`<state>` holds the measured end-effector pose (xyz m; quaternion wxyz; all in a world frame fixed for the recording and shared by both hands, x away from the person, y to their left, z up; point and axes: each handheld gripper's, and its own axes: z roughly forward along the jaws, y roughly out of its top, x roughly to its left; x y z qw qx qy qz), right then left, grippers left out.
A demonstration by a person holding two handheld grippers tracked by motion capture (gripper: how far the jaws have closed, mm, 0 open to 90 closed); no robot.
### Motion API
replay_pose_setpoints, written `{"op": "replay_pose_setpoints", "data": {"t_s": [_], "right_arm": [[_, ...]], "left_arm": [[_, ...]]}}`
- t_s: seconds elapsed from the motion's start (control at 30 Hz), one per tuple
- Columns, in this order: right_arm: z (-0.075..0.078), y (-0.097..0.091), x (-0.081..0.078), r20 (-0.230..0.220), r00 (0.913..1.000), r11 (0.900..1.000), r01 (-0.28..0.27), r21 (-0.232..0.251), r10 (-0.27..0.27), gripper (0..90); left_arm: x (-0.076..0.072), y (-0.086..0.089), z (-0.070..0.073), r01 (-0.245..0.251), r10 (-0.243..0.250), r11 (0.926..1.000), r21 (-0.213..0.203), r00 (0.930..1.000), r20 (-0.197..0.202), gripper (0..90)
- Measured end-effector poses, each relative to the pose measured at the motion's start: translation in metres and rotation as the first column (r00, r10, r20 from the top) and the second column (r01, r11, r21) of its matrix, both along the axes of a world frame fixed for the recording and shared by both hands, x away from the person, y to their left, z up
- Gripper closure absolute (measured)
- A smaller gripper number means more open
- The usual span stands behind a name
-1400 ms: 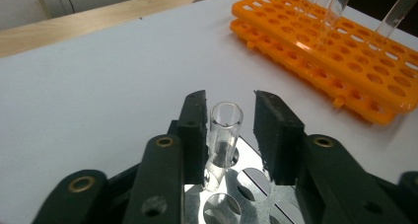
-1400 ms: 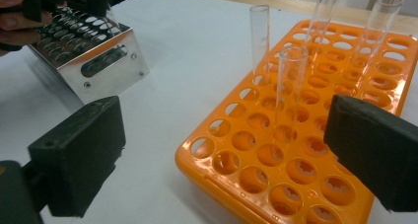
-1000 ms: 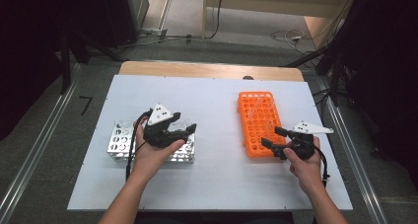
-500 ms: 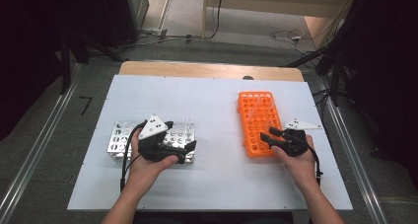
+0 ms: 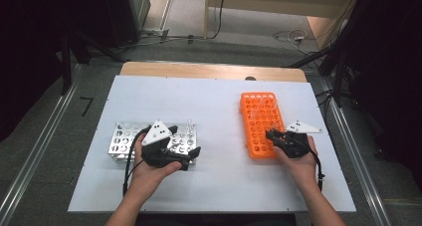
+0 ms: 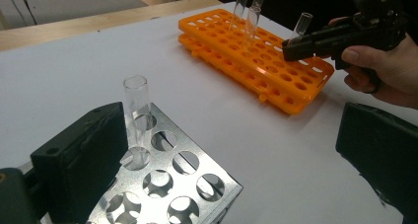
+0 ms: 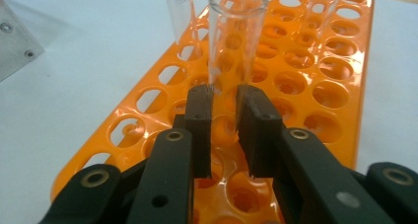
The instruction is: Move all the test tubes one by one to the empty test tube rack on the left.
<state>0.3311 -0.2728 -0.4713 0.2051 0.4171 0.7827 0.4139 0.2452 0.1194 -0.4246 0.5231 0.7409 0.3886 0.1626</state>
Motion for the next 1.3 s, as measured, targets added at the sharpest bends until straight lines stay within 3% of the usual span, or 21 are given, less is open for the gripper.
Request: {"op": "replay_pose_setpoints", "data": {"t_s": [0.13, 0.47, 0.67, 0.9, 1.2, 1.23, 1.27, 1.3], "right_arm": [[0.001, -0.002, -0.001, 0.0, 1.0, 0.9999, 0.0, 0.015, 0.0, 74.0], [0.026, -0.005, -0.013, 0.083, 0.9964, 0.9982, -0.02, 0.056, 0.015, 74.2], [0.037, 0.003, -0.023, 0.096, 0.9929, 0.9951, -0.076, 0.063, 0.069, 74.2], [0.043, 0.021, -0.038, 0.087, 0.9832, 0.9833, -0.167, 0.072, 0.16, 74.2], [0.044, 0.057, -0.059, 0.065, 0.9494, 0.9478, -0.312, 0.067, 0.307, 74.2], [0.044, 0.057, -0.059, 0.065, 0.9494, 0.9478, -0.312, 0.067, 0.307, 74.2], [0.043, 0.064, -0.063, 0.057, 0.9409, 0.9389, -0.337, 0.069, 0.334, 74.2], [0.043, 0.064, -0.063, 0.057, 0.9409, 0.9389, -0.337, 0.069, 0.334, 74.2]], "left_arm": [[0.0, -0.001, 0.0, 0.004, -0.004, 1.0, 0.004, 1.0, 0.001, 0.0], [-0.002, -0.002, 0.002, 0.011, -0.011, 0.9999, -0.006, 0.9999, 0.008, 0.0], [-0.003, -0.005, 0.004, 0.021, -0.021, 0.9998, -0.006, 0.9997, 0.013, 0.0], [-0.006, -0.01, 0.008, 0.033, -0.033, 0.9993, -0.014, 0.9991, 0.027, 0.0], [-0.01, -0.021, 0.015, 0.067, -0.066, 0.9975, -0.02, 0.9971, 0.038, 1.6], [-0.01, -0.023, 0.015, 0.077, -0.076, 0.9969, -0.02, 0.9963, 0.039, 1.6], [-0.011, -0.025, 0.016, 0.082, -0.081, 0.9964, -0.024, 0.9959, 0.04, 2.7], [-0.012, -0.026, 0.017, 0.089, -0.088, 0.9957, -0.025, 0.9953, 0.042, 2.7]]}}
